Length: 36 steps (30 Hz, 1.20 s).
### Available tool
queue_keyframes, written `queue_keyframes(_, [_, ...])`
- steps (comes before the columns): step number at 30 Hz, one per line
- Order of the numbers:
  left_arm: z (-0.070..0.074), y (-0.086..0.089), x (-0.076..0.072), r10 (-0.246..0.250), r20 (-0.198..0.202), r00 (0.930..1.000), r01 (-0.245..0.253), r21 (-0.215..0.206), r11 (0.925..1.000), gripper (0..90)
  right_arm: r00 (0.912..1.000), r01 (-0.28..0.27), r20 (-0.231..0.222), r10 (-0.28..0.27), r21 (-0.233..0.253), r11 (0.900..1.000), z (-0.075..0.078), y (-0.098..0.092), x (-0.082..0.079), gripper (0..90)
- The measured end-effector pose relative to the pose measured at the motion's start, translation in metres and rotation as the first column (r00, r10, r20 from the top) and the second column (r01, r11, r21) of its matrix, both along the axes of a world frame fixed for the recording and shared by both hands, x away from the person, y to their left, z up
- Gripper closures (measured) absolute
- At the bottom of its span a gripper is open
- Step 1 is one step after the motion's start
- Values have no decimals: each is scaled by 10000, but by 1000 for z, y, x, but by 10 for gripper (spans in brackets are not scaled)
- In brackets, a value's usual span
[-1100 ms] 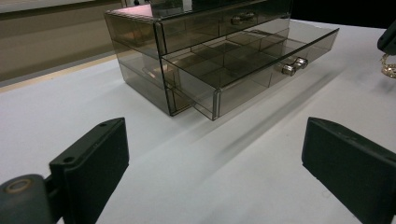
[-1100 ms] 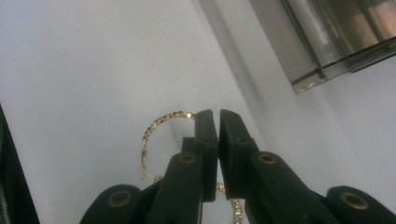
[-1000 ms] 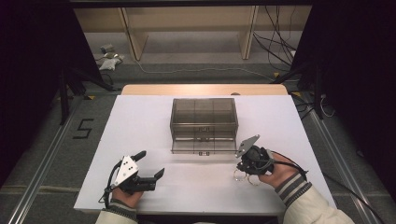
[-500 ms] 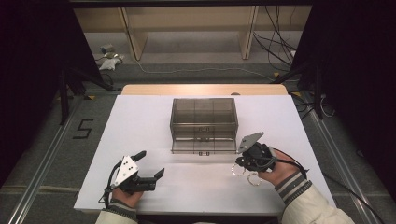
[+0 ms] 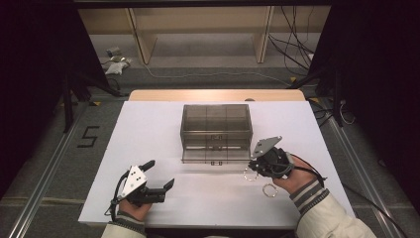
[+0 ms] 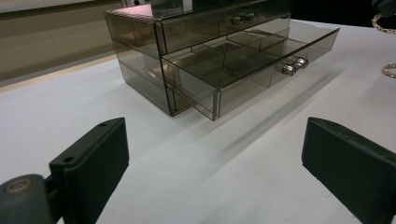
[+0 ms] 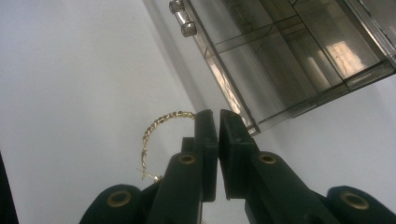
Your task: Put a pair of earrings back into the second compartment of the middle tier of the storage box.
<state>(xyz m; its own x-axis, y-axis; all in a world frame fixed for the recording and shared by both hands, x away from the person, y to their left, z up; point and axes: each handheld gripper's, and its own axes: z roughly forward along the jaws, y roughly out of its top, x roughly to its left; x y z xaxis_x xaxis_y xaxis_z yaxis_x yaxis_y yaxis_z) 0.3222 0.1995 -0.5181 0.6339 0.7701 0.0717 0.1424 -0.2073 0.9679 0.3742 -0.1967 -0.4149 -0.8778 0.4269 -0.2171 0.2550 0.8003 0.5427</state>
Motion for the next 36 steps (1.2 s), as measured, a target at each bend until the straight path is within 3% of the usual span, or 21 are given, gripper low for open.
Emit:
queue_keyframes(15, [0, 0, 0, -5, 3, 10000, 5, -17, 10000, 70, 9992, 160, 354, -171, 336, 9993, 7, 11, 9, 866])
queue_keyframes(28, [0, 0, 0, -33, 9, 10000, 33, 25, 10000, 71, 9971, 149, 739, -176, 365, 9992, 10, 35, 22, 865])
queue_keyframes(36, [0, 0, 0, -56, 32, 10000, 55, 56, 10000, 72, 9969, 221, 740, -254, 443, 9988, 8, 46, 32, 865])
